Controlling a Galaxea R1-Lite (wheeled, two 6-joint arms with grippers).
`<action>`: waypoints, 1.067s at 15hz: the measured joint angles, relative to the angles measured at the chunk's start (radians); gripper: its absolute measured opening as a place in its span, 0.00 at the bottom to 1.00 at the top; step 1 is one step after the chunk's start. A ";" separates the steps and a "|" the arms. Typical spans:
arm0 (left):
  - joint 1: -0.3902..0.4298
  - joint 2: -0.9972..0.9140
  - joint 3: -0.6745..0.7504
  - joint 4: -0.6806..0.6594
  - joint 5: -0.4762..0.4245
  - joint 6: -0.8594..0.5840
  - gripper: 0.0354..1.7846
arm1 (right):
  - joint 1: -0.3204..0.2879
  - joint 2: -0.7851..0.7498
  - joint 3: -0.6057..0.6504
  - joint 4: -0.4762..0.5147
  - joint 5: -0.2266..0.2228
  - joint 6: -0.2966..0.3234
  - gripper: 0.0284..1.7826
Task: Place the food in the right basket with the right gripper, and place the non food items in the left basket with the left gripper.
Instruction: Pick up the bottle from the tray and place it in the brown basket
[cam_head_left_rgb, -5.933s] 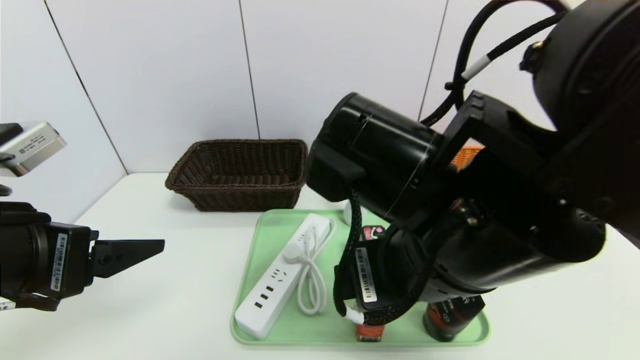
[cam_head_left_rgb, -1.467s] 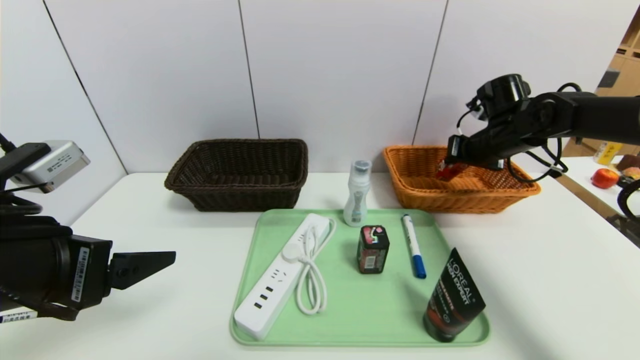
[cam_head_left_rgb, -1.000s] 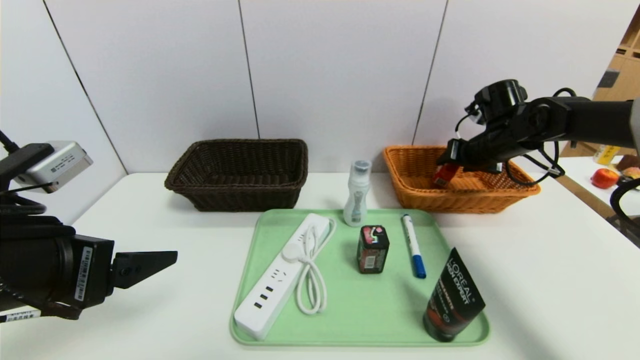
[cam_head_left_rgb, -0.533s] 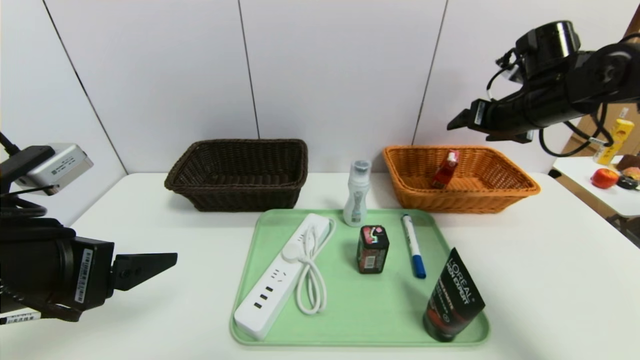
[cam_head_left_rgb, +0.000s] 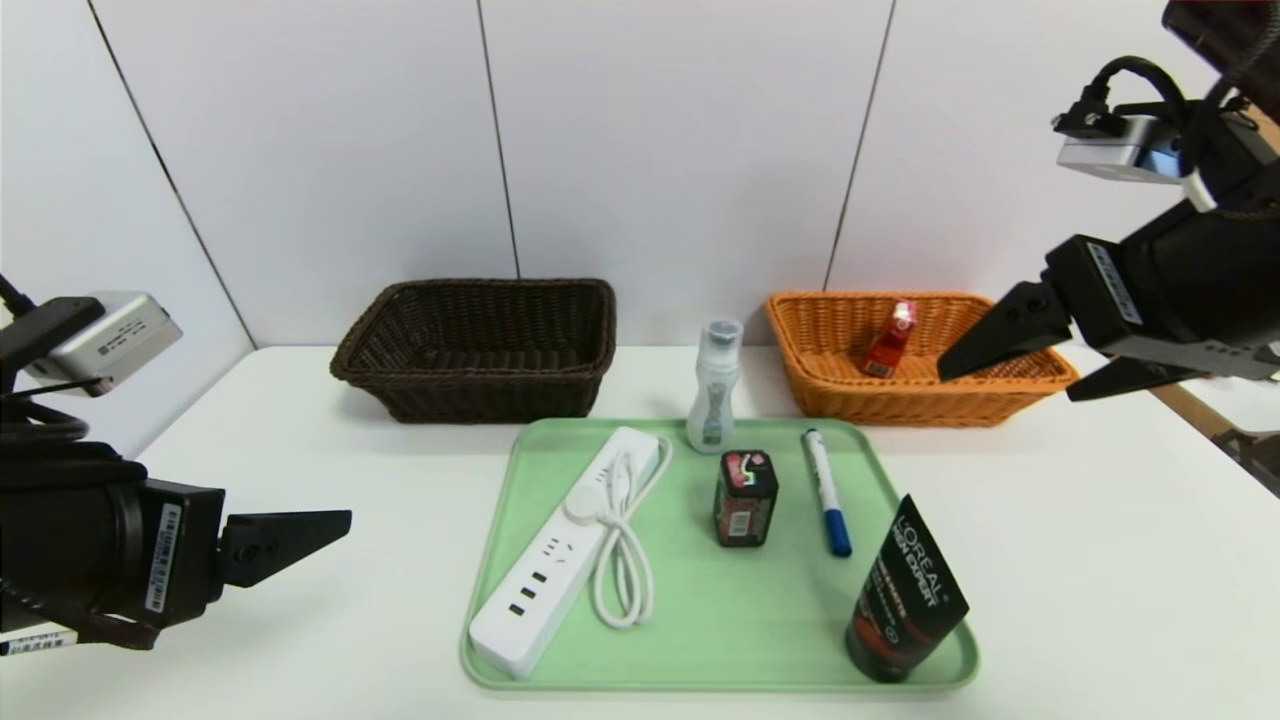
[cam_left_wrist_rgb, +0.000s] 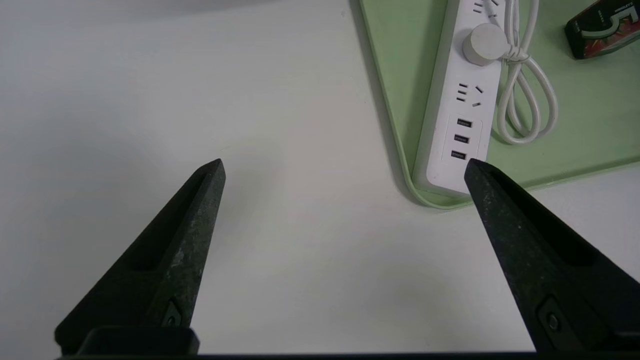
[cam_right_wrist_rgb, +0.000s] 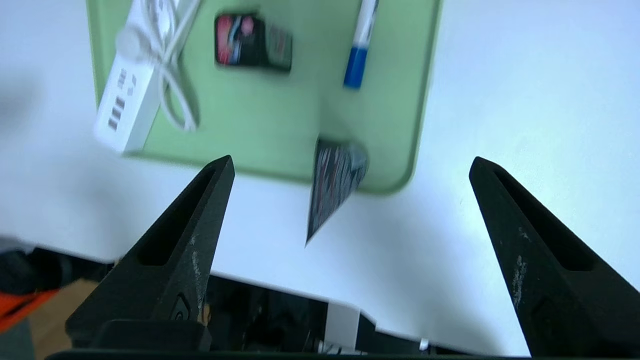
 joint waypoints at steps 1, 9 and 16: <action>0.000 -0.004 0.003 0.000 0.000 0.000 0.94 | 0.041 -0.013 0.000 0.028 0.000 0.040 0.92; 0.001 -0.069 0.047 0.002 0.001 0.000 0.94 | 0.212 -0.001 0.130 0.079 -0.054 0.216 0.94; 0.001 -0.101 0.056 0.002 0.001 -0.001 0.94 | 0.216 0.115 0.270 -0.083 -0.065 0.226 0.95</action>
